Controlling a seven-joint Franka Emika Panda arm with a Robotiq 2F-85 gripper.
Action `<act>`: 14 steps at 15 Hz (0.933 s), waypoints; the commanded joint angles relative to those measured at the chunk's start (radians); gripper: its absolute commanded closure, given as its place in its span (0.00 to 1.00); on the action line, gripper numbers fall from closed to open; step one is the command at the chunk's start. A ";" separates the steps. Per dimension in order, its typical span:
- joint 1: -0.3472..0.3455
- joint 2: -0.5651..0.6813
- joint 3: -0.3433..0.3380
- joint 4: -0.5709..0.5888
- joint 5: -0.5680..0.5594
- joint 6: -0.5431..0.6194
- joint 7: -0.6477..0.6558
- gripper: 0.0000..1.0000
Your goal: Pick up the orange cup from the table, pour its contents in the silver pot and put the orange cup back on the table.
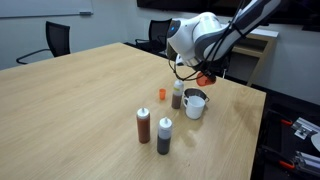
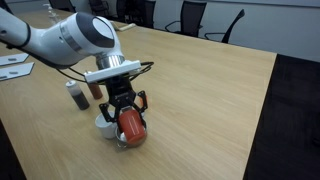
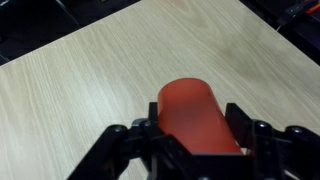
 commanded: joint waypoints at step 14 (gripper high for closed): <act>0.061 0.094 0.036 0.116 -0.234 -0.199 0.008 0.57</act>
